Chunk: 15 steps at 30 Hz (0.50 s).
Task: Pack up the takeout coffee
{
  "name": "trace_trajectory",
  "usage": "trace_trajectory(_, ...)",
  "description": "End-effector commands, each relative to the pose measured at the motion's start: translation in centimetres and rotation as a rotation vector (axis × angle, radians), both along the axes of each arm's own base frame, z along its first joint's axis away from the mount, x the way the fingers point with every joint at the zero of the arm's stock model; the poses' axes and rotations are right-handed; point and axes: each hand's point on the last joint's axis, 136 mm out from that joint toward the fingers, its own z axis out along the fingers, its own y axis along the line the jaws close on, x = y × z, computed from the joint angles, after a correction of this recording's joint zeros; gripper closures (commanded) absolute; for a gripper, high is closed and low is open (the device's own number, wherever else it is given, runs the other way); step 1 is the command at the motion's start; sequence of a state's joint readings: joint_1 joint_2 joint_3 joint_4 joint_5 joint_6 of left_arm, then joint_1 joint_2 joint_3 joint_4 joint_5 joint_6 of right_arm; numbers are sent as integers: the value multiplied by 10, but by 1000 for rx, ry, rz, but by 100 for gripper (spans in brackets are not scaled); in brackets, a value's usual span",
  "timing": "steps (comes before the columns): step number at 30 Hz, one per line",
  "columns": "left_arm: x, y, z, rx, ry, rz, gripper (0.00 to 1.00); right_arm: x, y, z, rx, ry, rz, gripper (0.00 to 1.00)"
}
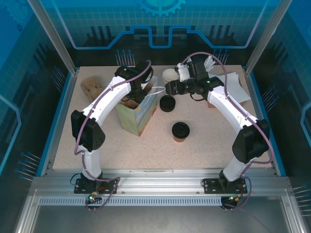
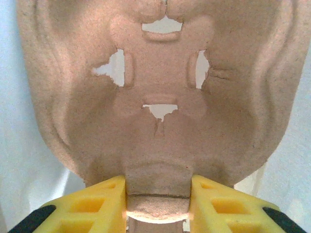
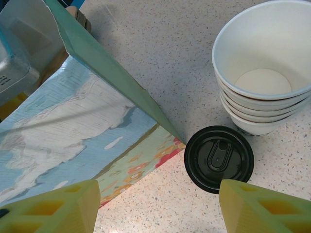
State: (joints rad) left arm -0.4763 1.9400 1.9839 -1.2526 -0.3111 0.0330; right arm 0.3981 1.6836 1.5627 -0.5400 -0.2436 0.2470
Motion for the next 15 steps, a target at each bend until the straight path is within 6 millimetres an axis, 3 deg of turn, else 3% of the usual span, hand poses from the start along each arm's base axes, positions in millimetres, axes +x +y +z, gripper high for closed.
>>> trace_trajectory(1, -7, 6, 4, 44, 16, -30, 66, 2, 2, -5, 16, 16, 2, 33)
trace_trajectory(15, -5, 8, -19, 75, 54, -46, 66, 2, 5, -7, 12, 23, 11, 33)
